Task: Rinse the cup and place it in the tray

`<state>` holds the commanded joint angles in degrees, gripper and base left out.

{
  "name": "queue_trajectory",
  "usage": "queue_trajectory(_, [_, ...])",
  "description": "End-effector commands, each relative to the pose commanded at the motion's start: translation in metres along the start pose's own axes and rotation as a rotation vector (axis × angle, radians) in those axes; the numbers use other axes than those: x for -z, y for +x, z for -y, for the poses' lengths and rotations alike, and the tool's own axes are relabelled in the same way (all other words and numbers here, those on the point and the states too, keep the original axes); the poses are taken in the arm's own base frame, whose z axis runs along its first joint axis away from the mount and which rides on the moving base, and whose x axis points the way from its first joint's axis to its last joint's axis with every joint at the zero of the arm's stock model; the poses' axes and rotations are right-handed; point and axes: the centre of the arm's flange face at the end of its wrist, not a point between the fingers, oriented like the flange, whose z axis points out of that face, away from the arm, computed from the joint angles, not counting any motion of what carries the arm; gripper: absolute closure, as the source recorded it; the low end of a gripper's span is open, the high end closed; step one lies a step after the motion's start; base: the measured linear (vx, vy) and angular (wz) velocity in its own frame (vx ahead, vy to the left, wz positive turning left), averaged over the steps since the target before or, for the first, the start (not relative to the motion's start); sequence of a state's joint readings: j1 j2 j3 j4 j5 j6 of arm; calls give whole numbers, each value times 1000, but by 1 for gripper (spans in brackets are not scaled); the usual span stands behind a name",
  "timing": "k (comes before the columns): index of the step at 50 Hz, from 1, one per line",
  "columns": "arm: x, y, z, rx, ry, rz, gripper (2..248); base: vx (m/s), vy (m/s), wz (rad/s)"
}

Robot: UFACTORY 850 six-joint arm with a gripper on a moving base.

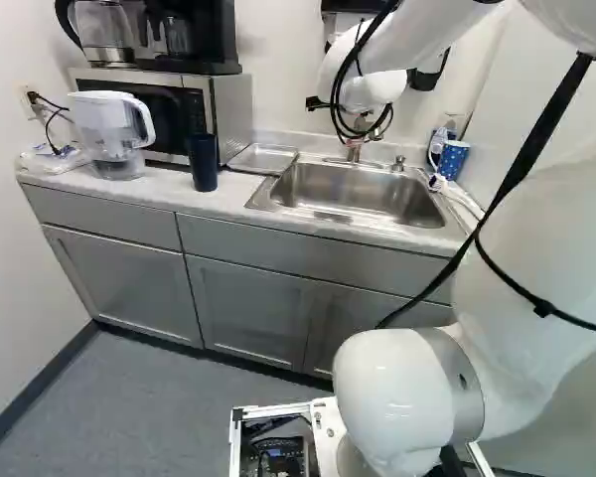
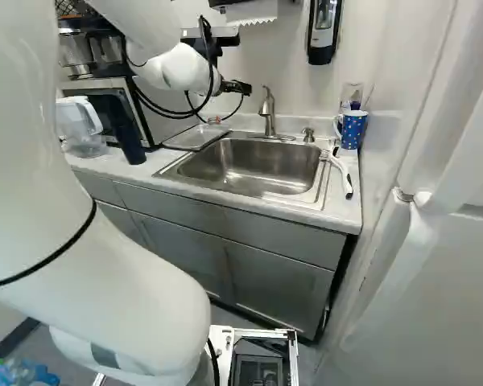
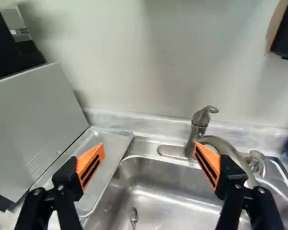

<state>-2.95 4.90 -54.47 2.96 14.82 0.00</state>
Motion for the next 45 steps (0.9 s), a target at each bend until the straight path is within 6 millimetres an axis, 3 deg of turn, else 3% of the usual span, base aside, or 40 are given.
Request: queue_trajectory(45, [-33, 11, -27, -14, -50, 0, 3, 0, 0, 0])
